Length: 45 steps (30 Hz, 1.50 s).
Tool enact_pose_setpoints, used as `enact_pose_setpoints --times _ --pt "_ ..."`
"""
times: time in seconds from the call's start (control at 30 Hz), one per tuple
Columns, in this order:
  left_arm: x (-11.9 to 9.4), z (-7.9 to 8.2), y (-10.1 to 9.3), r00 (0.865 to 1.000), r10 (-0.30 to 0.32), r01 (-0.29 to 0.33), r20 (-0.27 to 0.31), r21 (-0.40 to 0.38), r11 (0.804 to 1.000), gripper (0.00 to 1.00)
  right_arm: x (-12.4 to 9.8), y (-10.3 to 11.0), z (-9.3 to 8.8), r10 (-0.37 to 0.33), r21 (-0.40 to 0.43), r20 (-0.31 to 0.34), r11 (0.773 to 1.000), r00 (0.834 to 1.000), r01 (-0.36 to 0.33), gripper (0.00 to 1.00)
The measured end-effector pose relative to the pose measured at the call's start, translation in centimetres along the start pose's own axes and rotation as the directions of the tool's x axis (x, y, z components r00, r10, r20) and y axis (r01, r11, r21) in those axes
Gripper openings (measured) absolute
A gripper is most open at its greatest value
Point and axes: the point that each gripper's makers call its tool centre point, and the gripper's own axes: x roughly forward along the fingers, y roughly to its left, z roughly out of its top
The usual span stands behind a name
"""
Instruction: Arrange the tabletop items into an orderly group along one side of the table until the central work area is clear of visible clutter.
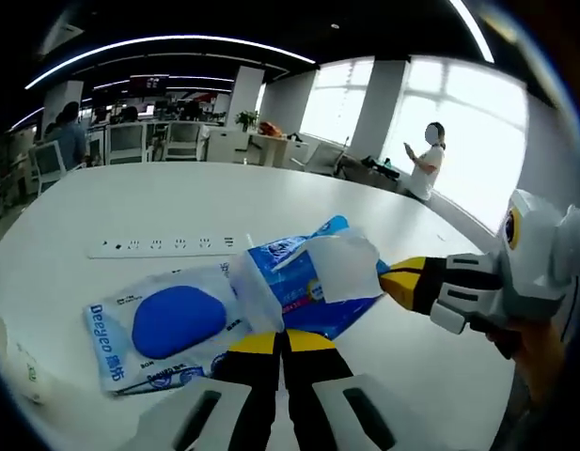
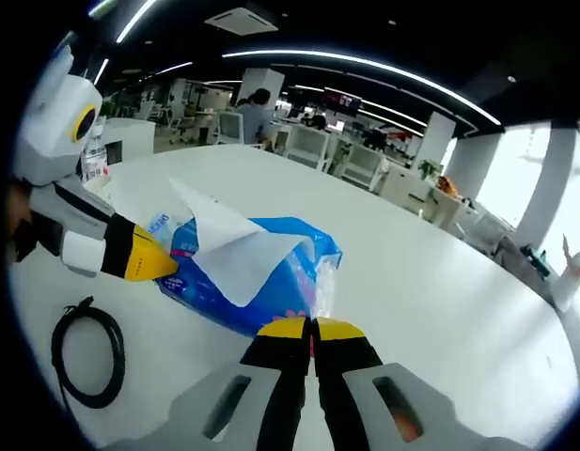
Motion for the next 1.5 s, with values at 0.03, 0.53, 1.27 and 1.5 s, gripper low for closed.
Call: enact_pose_setpoints --times 0.03,0.53,1.27,1.5 --pt "0.2 0.1 -0.4 1.000 0.000 0.000 -0.001 0.004 1.000 0.00 -0.2 -0.1 -0.2 -0.003 -0.003 -0.004 1.000 1.000 0.003 0.00" --pt "1.0 -2.2 -3.9 0.998 -0.037 0.039 -0.043 0.040 0.998 0.00 -1.9 -1.3 -3.6 -0.017 0.027 -0.053 0.999 0.998 0.018 0.00" --pt "2.4 -5.3 -5.1 0.992 -0.055 0.060 -0.114 0.037 0.998 0.00 -2.2 -0.5 -7.9 -0.005 0.041 -0.127 0.999 0.992 0.010 0.00" --pt "2.6 -6.6 -5.0 0.988 -0.046 0.054 -0.146 0.055 0.997 0.00 -2.6 0.1 -8.3 0.009 0.049 -0.147 0.999 0.989 -0.001 0.00"
